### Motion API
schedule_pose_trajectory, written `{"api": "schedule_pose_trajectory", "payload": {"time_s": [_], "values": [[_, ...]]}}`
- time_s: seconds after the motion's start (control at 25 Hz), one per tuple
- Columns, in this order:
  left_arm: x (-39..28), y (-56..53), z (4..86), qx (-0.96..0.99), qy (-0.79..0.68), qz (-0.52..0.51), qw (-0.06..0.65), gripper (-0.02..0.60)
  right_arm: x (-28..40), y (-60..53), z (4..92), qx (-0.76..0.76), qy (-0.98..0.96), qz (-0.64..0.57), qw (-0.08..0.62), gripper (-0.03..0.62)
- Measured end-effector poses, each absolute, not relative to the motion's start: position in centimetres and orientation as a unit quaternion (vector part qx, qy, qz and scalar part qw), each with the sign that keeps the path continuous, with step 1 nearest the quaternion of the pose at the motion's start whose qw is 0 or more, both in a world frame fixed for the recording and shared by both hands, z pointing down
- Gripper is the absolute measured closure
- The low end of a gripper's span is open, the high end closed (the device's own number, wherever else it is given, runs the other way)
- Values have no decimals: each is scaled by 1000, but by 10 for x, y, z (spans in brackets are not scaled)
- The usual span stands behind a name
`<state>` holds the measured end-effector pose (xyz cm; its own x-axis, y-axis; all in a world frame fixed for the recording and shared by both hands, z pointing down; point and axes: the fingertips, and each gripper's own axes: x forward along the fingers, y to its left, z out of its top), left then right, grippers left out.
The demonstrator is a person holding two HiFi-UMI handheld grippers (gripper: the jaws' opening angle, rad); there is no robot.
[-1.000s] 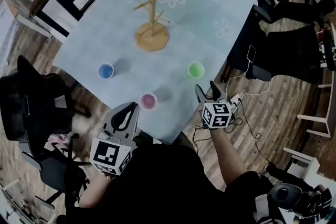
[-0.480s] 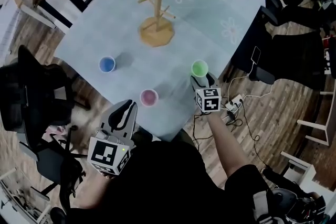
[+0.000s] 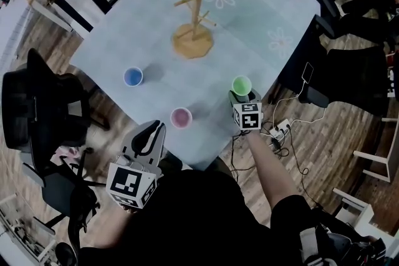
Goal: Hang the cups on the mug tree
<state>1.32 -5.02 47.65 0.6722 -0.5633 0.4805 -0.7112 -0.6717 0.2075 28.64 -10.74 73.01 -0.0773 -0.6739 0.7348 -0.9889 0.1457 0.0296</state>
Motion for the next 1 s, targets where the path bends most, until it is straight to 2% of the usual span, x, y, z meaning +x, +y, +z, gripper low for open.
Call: {"api": "schedule_pose_trajectory", "payload": {"time_s": [0.28,0.64,1.0], "values": [[9,-49,472,893,-359,189,192,551,284,-107,718,606,-698,238,300,345],[12,-50,468,899,-354,176,189,551,284,-110,693,607,-703,209,307,347],[6,-50,456,903,-355,154,188,551,284,-102,657,605,-693,161,357,347]]}}
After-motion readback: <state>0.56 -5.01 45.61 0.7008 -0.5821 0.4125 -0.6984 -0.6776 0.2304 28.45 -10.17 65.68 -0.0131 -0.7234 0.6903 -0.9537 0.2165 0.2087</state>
